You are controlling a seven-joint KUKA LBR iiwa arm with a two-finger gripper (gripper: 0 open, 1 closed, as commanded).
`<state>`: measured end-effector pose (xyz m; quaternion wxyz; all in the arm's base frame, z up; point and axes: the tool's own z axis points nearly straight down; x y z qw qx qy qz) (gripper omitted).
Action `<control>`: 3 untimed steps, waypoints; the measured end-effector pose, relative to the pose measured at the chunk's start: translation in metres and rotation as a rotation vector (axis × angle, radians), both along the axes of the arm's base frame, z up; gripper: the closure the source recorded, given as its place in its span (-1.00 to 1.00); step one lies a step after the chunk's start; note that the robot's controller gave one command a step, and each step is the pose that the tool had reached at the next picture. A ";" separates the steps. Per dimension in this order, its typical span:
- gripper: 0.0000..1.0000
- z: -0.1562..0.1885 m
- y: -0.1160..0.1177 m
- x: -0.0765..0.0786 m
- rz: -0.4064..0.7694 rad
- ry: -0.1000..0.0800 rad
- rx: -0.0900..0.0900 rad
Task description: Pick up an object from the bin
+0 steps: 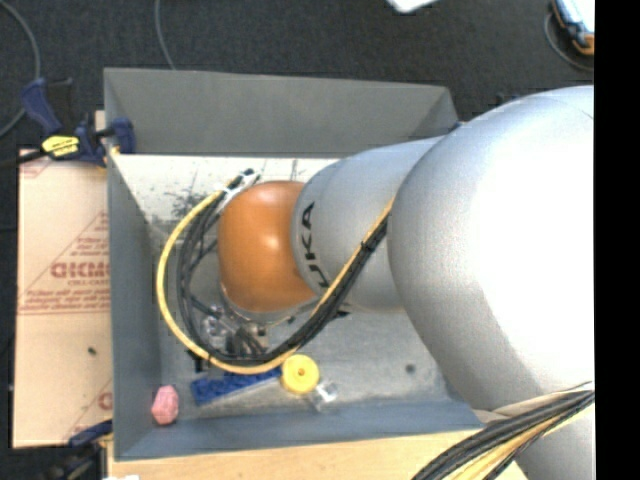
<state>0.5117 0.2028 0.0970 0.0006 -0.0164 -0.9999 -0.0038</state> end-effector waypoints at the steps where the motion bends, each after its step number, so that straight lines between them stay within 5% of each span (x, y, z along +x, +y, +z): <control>1: 1.00 0.007 -0.001 -0.001 0.000 0.005 -0.002; 3: 1.00 0.048 -0.001 -0.001 0.000 0.006 -0.002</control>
Offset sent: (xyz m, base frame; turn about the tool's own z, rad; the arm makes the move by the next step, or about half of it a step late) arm -0.0002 -0.0001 0.0940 0.0000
